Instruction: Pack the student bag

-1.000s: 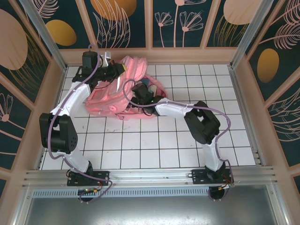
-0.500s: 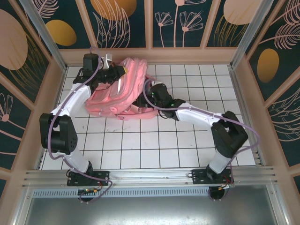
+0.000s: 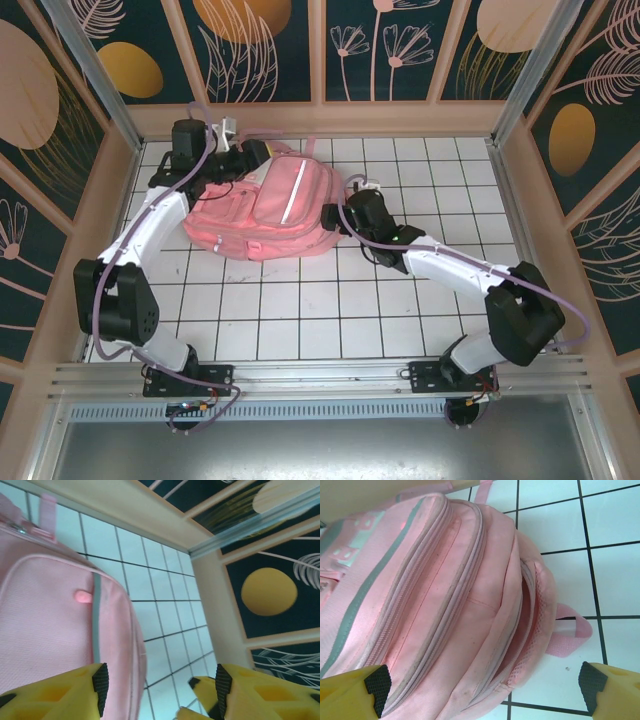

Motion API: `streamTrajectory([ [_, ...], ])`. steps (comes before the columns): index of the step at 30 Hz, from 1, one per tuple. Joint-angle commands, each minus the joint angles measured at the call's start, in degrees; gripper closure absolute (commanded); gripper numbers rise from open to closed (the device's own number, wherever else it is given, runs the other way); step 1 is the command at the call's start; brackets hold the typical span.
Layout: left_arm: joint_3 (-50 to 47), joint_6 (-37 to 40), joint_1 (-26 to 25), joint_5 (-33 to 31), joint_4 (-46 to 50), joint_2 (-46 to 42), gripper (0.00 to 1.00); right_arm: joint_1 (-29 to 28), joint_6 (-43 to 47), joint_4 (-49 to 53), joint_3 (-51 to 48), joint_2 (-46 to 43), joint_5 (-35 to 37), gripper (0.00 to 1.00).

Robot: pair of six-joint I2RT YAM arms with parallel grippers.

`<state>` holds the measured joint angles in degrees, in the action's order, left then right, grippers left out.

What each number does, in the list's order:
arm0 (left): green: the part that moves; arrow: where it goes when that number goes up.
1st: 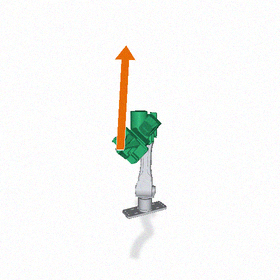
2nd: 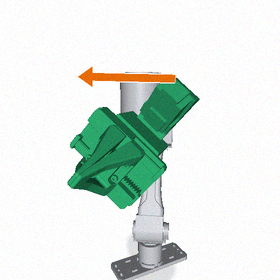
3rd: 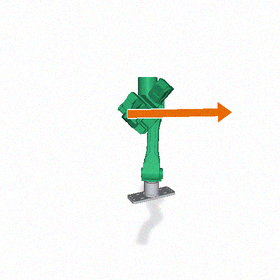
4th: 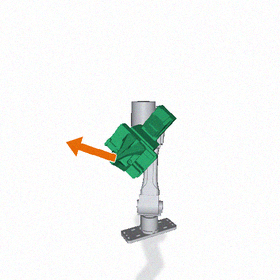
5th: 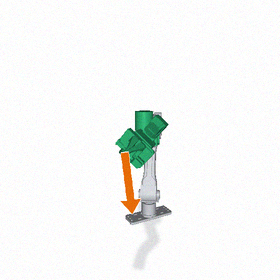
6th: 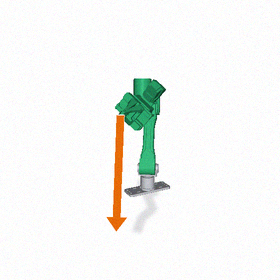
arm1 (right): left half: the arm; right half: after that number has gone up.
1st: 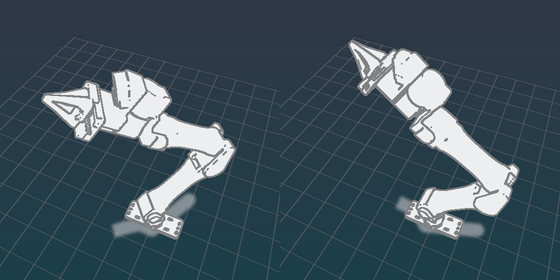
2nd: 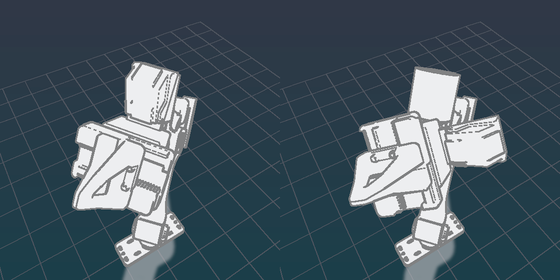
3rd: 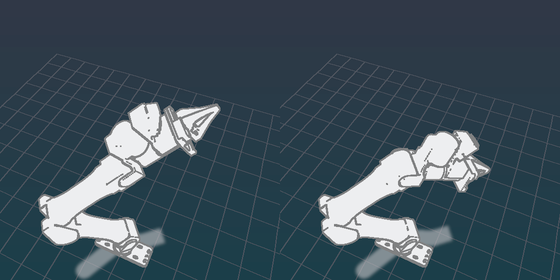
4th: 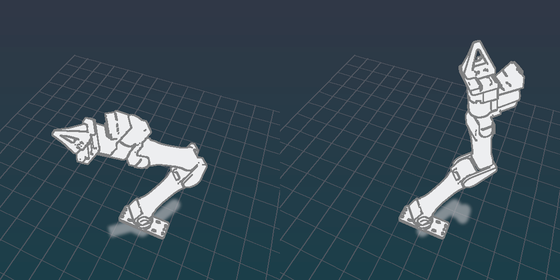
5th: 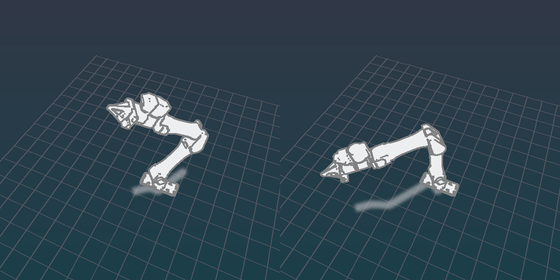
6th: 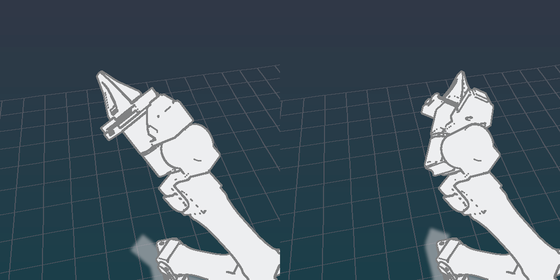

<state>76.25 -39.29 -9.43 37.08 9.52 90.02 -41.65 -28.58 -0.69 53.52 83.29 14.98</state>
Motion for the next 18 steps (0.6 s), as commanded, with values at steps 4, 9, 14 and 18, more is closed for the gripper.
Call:
streamTrajectory([
  [4,-8.4,4.5,0.8,-16.0,8.8,-9.1,0.41,-1.0,-2.9,-2.3,-1.4,-1.8,-2.4,0.01],
  [9,-20.9,-0.8,2.4,-28.2,10.9,-17.1,0.44,-5.4,-2.9,-3.5,-0.6,0.4,-3.5,0.05],
  [14,-32.5,-10.0,4.1,-32.0,11.0,-22.7,0.49,-9.8,-2.5,-3.1,2.2,4.5,-3.4,0.06],
  [18,-41.8,-18.1,4.2,-26.3,3.3,-23.8,0.5,-11.7,-2.3,-2.6,4.7,7.3,-3.2,0.06],
])
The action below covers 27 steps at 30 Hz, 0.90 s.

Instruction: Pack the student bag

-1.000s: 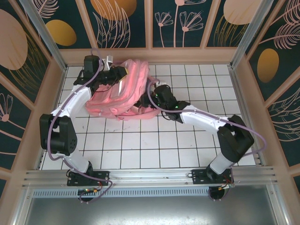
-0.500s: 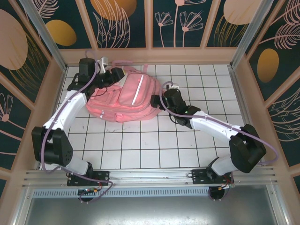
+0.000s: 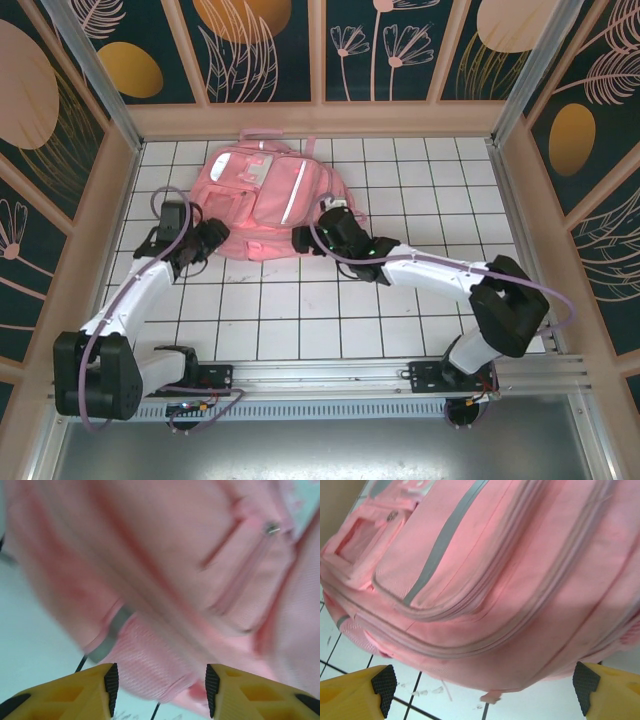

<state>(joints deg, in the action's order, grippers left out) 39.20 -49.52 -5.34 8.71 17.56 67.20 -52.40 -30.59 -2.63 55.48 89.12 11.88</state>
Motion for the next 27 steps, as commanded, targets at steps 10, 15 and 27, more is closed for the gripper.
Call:
streamTrajectory([
  [10,-13.6,-14.6,0.2,11.2,-29.2,3.5,0.46,-2.4,-0.1,-0.9,3.9,3.1,-1.0,0.06],
  [15,-13.2,-14.4,0.1,11.5,-35.0,8.0,0.47,-3.3,0.7,-0.5,4.4,3.9,-1.3,0.06],
  [27,-12.0,-13.6,0.2,11.4,-35.7,14.8,0.81,-4.9,1.7,0.4,4.7,3.1,-0.7,0.07],
])
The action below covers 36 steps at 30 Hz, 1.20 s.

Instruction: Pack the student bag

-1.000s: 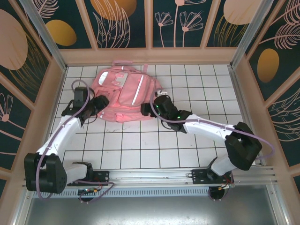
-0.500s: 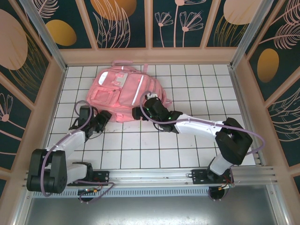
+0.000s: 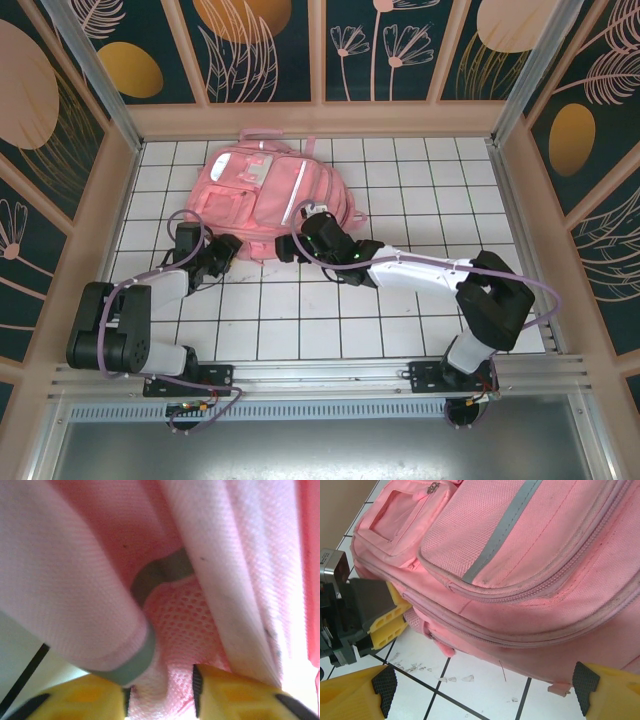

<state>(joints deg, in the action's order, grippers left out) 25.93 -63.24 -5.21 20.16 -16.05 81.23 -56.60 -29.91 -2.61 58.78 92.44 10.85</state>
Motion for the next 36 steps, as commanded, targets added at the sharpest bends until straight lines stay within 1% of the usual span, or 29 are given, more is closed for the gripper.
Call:
streamTrajectory([
  [1,1.0,0.0,0.0,-0.4,-2.0,0.5,0.88,-0.7,1.0,0.3,1.3,-0.1,0.3,0.07],
  [3,1.2,-0.7,0.0,-0.6,-2.1,-0.4,1.0,-1.0,1.1,0.1,1.4,0.1,0.2,0.07],
  [5,1.7,-1.7,0.0,-0.9,-1.7,-1.8,1.0,-1.3,1.5,-0.3,1.3,0.4,-0.3,0.07],
  [7,2.6,-2.6,0.0,-1.5,-1.3,-3.7,1.0,-1.9,2.4,-0.8,1.5,0.8,-0.6,0.09],
  [11,4.9,-3.6,-0.1,-2.4,-0.3,-5.9,1.0,-4.2,5.9,-1.7,2.7,2.8,-1.8,0.22],
  [13,5.8,-3.4,-0.1,-2.2,0.1,-5.7,1.0,-5.5,7.2,-1.8,4.1,4.8,-2.4,0.26],
  [15,5.9,-3.6,-0.1,-1.6,0.2,-5.1,1.0,-6.7,8.0,-2.0,6.1,7.7,-4.2,0.37],
  [16,5.8,-3.6,-0.1,-1.4,0.1,-4.9,1.0,-7.2,8.0,-2.0,7.0,9.1,-4.6,0.4],
  [19,4.6,-3.6,-0.1,-1.2,-0.1,-4.9,1.0,-7.9,7.8,-2.4,9.7,13.4,-4.8,0.44],
  [21,3.9,-3.0,-0.1,-1.5,-0.2,-5.0,1.0,-7.9,6.8,-3.4,10.8,16.0,-4.7,0.5],
  [22,3.7,-2.8,-0.1,-1.5,-0.2,-4.9,1.0,-8.0,6.5,-3.9,11.2,17.1,-4.6,0.51],
  [24,3.0,-1.6,0.0,-1.7,-0.8,-4.2,1.0,-7.9,5.5,-5.0,11.9,19.4,-4.4,0.58],
  [28,2.6,0.5,-0.1,-2.3,-2.3,-1.8,1.0,-7.4,3.8,-5.9,13.4,23.1,-2.9,0.6],
  [30,2.8,1.1,-0.1,-2.4,-3.2,-0.3,1.0,-6.4,2.4,-7.0,14.0,24.3,-4.2,0.6],
  [33,3.6,2.3,-0.1,-2.7,-4.1,1.6,1.0,-4.9,0.3,-7.8,15.1,25.9,-6.3,0.58],
  [36,4.5,3.2,-0.1,-3.1,-4.7,3.4,1.0,-3.8,-1.1,-8.9,15.9,27.0,-8.9,0.57],
])
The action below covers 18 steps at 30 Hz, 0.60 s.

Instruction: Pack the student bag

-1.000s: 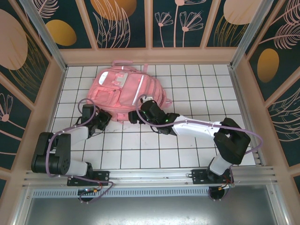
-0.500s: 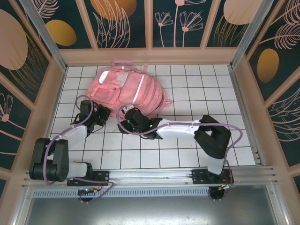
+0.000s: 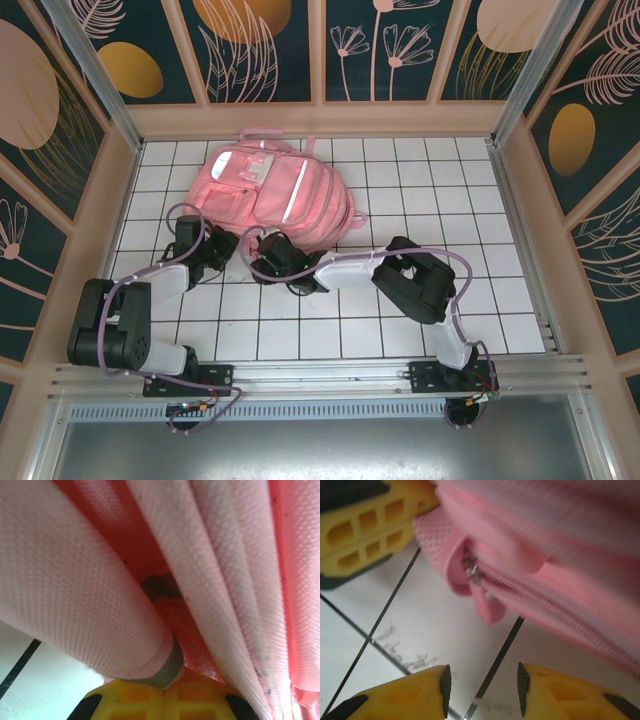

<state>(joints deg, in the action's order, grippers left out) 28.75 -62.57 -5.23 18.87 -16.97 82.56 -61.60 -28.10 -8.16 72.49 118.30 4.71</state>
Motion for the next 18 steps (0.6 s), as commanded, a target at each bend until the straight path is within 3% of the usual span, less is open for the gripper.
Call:
streamTrajectory([
  [1,1.9,2.8,0.0,-1.8,-3.7,2.5,1.0,1.7,-3.5,-4.1,2.2,1.4,-3.6,0.57],
  [8,1.6,3.2,0.0,-0.7,-5.0,3.9,1.0,3.6,-7.8,-6.1,4.5,4.9,-9.5,0.6],
  [18,1.7,3.4,0.0,0.3,-5.0,4.7,1.0,3.6,-10.1,-1.4,9.3,9.5,-2.0,0.61],
])
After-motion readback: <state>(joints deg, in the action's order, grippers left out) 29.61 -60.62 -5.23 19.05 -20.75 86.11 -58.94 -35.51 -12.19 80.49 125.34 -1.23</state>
